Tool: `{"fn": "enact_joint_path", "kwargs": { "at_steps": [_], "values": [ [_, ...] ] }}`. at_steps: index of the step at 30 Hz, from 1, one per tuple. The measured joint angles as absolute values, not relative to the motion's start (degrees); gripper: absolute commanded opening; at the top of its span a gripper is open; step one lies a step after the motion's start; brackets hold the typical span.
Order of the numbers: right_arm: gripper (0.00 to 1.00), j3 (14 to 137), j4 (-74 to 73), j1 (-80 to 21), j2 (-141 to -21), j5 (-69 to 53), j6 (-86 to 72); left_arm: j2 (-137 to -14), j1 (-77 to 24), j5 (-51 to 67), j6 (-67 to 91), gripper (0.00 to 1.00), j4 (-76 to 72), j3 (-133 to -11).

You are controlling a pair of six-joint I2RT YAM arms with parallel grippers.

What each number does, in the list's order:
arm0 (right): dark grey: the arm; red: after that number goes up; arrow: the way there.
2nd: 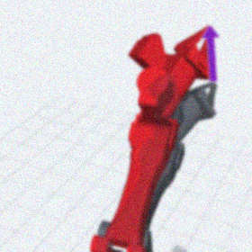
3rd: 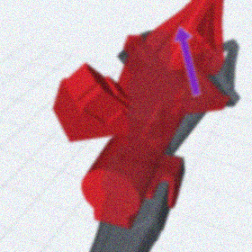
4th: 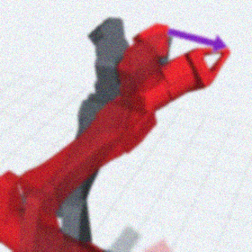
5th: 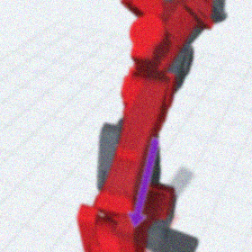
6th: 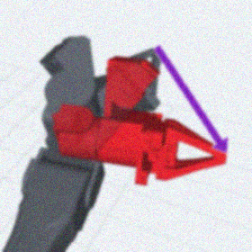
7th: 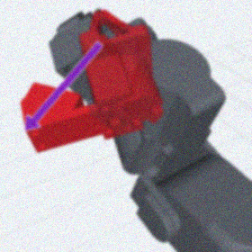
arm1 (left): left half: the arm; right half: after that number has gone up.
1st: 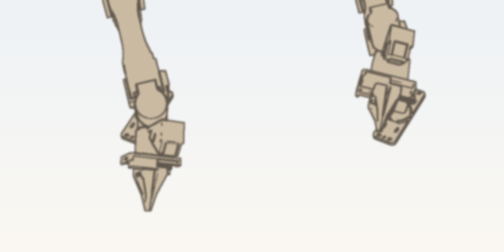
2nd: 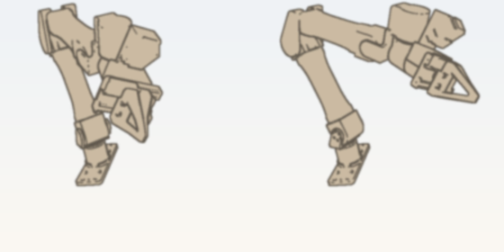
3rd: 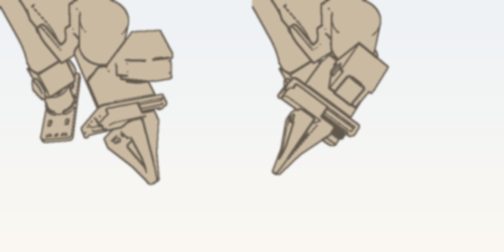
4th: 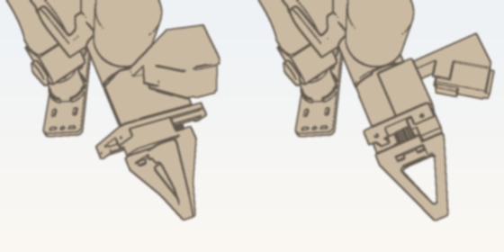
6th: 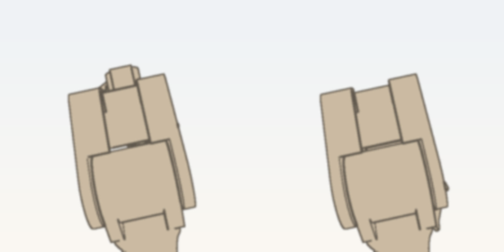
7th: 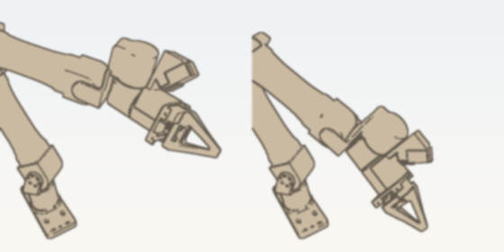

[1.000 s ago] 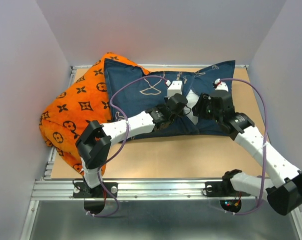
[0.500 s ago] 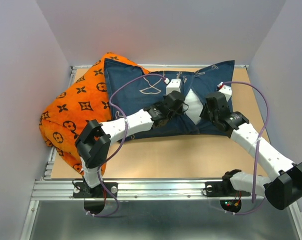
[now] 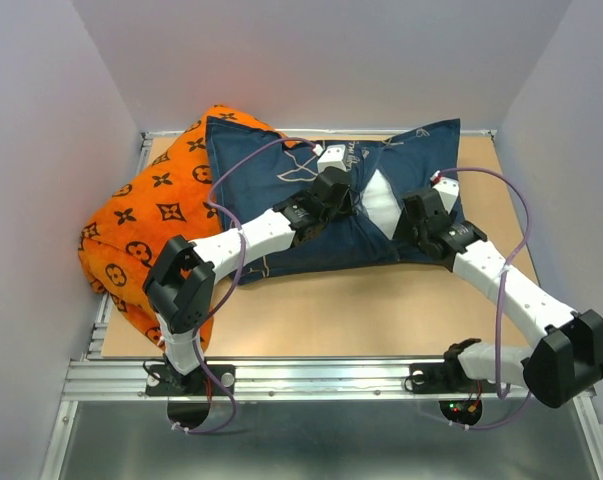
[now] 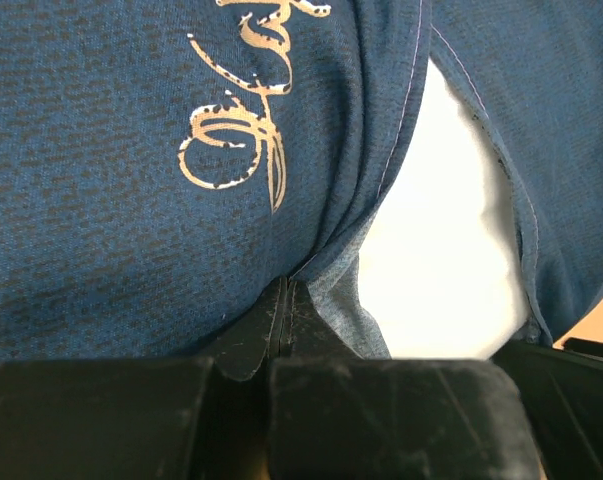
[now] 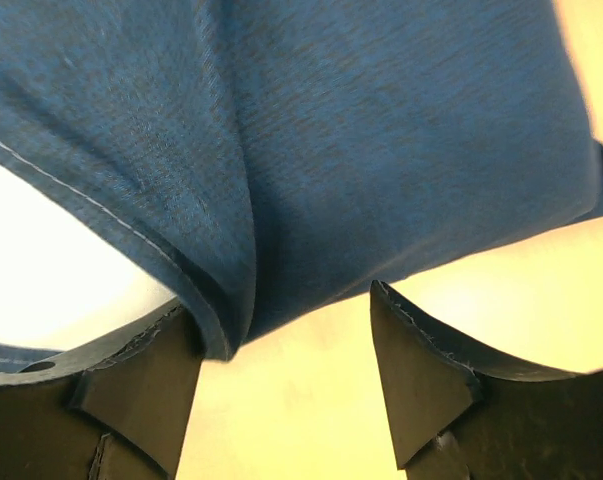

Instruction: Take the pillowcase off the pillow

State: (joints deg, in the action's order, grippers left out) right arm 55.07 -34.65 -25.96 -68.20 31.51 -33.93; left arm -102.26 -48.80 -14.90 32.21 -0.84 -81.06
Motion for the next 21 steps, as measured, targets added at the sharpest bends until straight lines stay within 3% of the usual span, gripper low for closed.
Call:
{"fn": "enact_joint_path", "kwargs": {
  "at_steps": [4, 6, 7, 11, 16, 21],
  "values": [
    [0.64, 55.1, -34.0, -25.9, -71.1, 29.4, -34.1, -102.2, -48.7, -14.5, 32.2, 0.0, -1.1, -81.0],
    [0.54, 55.5, -33.8, -25.9, -72.8, 29.5, -34.3, -102.2, -48.7, -14.4, 32.2, 0.0, -1.1, -81.0],
    [0.42, 55.6, -33.4, -25.9, -73.6, 29.9, -34.3, -102.2, -48.6, -14.4, 32.2, 0.0, -1.1, -81.0],
    [0.2, 55.6, -33.0, -24.3, -73.0, 29.9, -34.2, -102.1, -47.9, -13.9, 32.7, 0.0, -1.5, -80.6],
    [0.11, 55.6, -32.9, -17.1, -68.0, 27.9, -33.6, -99.6, -44.6, -12.1, 35.1, 0.0, -4.2, -76.8],
    [0.13, 55.6, -33.0, -12.7, -67.0, 24.1, -32.5, -95.2, -41.8, -8.1, 38.1, 0.0, -8.6, -70.2]
  ]
}}
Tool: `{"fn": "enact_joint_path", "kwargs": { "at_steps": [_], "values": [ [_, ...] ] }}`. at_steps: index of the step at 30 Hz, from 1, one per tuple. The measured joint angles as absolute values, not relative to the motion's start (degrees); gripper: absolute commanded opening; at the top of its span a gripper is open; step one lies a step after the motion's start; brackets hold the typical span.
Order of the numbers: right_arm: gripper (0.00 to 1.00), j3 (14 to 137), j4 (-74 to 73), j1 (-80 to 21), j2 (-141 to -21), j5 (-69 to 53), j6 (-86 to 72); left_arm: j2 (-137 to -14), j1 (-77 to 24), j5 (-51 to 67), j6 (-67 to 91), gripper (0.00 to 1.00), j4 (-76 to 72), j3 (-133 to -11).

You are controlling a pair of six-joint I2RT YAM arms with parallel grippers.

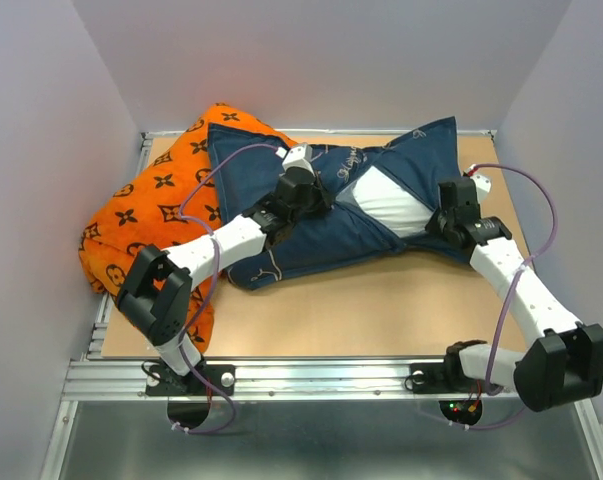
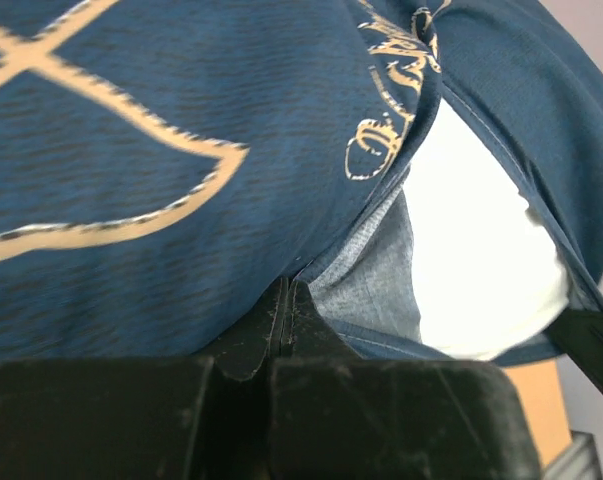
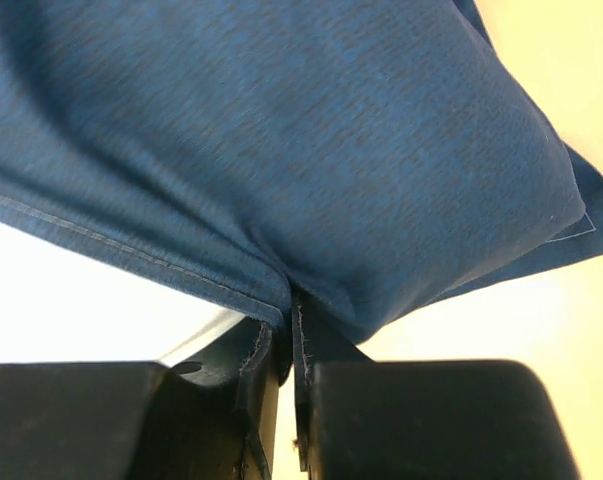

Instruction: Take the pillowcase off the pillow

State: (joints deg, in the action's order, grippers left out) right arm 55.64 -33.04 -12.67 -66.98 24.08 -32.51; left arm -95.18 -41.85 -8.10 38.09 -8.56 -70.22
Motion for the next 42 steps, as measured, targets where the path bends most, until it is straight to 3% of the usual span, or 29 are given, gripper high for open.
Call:
{"fn": "enact_joint_path", "kwargs": {
  "at_steps": [4, 6, 11, 19, 23, 27, 30, 36, 42],
  "values": [
    [0.14, 55.7, -32.9, -9.3, -69.6, 20.8, -32.9, -92.1, -40.4, -5.7, 40.2, 0.0, -12.3, -64.3],
    [0.01, 55.7, -32.5, -7.7, -71.5, 18.5, -33.6, -91.1, -40.0, -4.6, 40.9, 0.0, -13.7, -62.1],
    [0.01, 54.2, -28.4, -5.5, -73.9, 10.7, -34.7, -89.1, -38.9, -3.4, 40.9, 0.0, -15.4, -58.8],
    [0.0, 43.3, -21.0, -4.1, -61.0, -1.0, -35.4, -88.6, -39.0, -2.9, 32.4, 0.0, -7.6, -64.4],
    [0.01, 43.1, -20.1, -4.1, -55.5, -4.7, -35.5, -89.8, -41.0, -6.2, 27.7, 0.13, -1.2, -72.3],
    [0.01, 43.1, -19.6, -3.9, -53.0, -6.9, -35.6, -91.9, -43.7, -11.7, 22.4, 0.35, 4.4, -80.1],
    [0.01, 43.1, -19.7, -3.3, -52.8, -7.1, -35.6, -93.4, -46.2, -16.7, 17.4, 0.44, 7.8, -86.8],
    [0.01, 43.1, -19.7, -3.0, -52.8, -7.2, -35.6, -94.5, -52.2, -17.4, 10.1, 0.51, 9.7, -94.3],
    [0.0, 43.1, -19.7, -3.0, -52.8, -7.1, -36.0, -98.1, -56.4, -10.8, 4.0, 0.53, 9.3, -100.4]
  ]
}}
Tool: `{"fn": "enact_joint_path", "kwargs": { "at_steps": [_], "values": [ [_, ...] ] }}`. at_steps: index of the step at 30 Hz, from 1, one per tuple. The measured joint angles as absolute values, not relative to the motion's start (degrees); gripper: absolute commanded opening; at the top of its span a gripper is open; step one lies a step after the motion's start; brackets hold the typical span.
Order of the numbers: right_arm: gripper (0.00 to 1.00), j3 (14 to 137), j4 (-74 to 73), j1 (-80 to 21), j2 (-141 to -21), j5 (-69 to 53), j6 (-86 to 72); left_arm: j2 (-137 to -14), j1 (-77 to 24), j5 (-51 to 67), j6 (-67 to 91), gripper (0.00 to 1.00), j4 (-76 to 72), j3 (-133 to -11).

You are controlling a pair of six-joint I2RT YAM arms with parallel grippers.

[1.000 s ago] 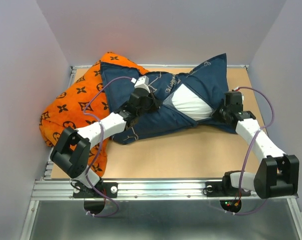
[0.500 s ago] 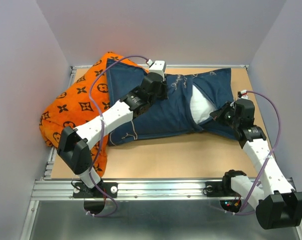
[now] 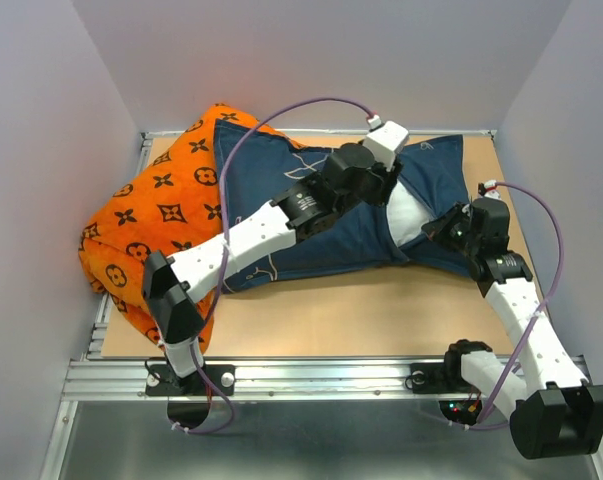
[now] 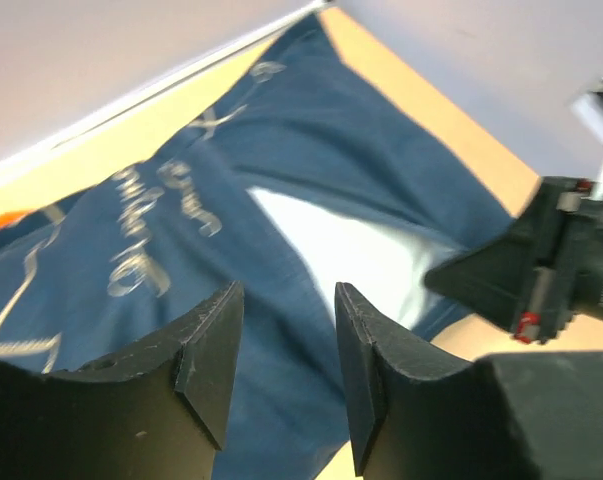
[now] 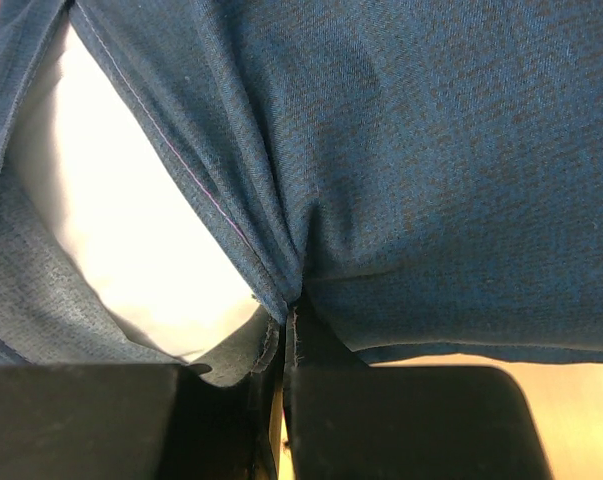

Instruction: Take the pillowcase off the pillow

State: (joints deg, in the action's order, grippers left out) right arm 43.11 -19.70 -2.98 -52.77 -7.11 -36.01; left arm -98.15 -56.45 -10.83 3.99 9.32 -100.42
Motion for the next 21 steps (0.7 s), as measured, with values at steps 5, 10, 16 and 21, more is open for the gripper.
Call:
{"fn": "enact_joint_path", "kwargs": {
  "at_steps": [5, 10, 16, 21],
  "values": [
    [0.01, 43.1, -20.0, -3.0, -51.8, -6.7, -37.3, -104.3, -58.2, -6.7, -0.3, 0.59, 7.7, -102.9],
    [0.01, 43.1, -20.1, -3.0, -51.5, -6.4, -38.5, -109.4, -59.3, -2.3, -3.8, 0.6, 5.2, -101.6],
    [0.01, 43.1, -20.1, -3.0, -51.5, -6.4, -39.4, -109.9, -59.9, 0.3, -8.0, 0.69, 0.2, -98.4],
    [0.01, 43.1, -20.1, -3.0, -51.5, -6.4, -39.9, -110.1, -60.2, 0.3, -11.2, 0.68, -3.8, -98.1]
  ]
}}
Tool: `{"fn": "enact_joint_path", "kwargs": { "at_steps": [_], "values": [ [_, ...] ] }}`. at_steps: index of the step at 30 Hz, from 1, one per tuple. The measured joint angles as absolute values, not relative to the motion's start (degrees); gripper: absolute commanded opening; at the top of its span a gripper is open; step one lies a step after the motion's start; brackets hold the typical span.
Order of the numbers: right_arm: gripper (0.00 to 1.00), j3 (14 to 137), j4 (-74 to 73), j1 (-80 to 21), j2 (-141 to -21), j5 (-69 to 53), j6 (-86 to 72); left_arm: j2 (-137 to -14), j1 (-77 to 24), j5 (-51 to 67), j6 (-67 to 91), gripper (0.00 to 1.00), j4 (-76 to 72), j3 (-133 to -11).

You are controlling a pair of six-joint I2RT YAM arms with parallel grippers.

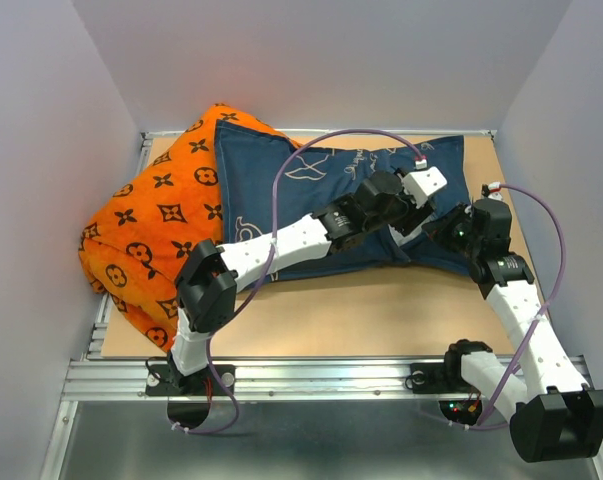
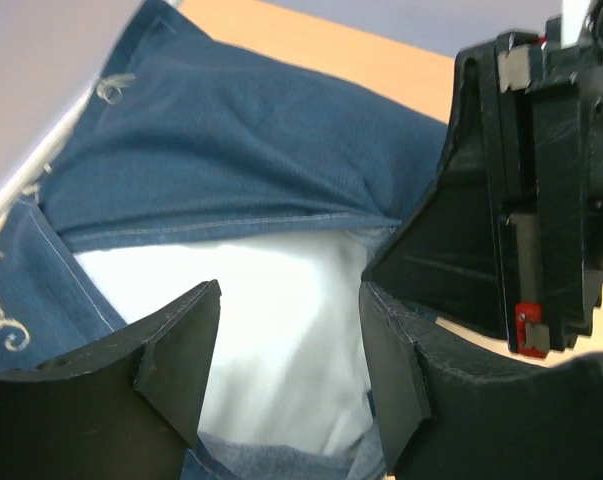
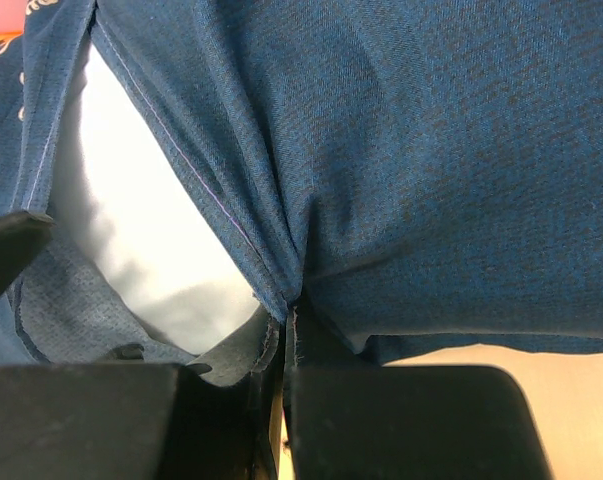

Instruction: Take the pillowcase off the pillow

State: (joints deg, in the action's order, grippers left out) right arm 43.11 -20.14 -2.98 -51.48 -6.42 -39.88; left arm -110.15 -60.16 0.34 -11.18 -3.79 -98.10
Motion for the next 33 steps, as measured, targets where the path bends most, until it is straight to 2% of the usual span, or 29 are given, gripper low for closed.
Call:
{"fn": "enact_joint_path", "kwargs": {
  "at_steps": [25, 27, 29, 32, 33],
  "values": [
    [0.01, 43.1, -20.6, -3.0, -51.7, -5.0, -39.8, -118.1, -59.8, -2.3, -15.5, 0.68, -7.9, -98.0],
    [0.0, 43.1, -20.6, -3.0, -51.7, -4.7, -39.7, -118.8, -59.6, -2.3, -15.1, 0.61, -8.3, -98.0],
    [0.01, 43.1, -20.9, -3.0, -51.7, -4.3, -39.4, -119.9, -59.3, -2.4, -14.5, 0.48, -9.2, -98.0],
    [0.01, 43.1, -21.3, -3.0, -51.7, -3.8, -39.2, -121.3, -59.2, -2.6, -13.6, 0.02, -10.5, -98.0],
    [0.0, 43.1, -21.4, -3.0, -51.7, -3.6, -39.0, -121.8, -59.1, -2.8, -12.9, 0.0, -11.0, -98.1]
  ]
}}
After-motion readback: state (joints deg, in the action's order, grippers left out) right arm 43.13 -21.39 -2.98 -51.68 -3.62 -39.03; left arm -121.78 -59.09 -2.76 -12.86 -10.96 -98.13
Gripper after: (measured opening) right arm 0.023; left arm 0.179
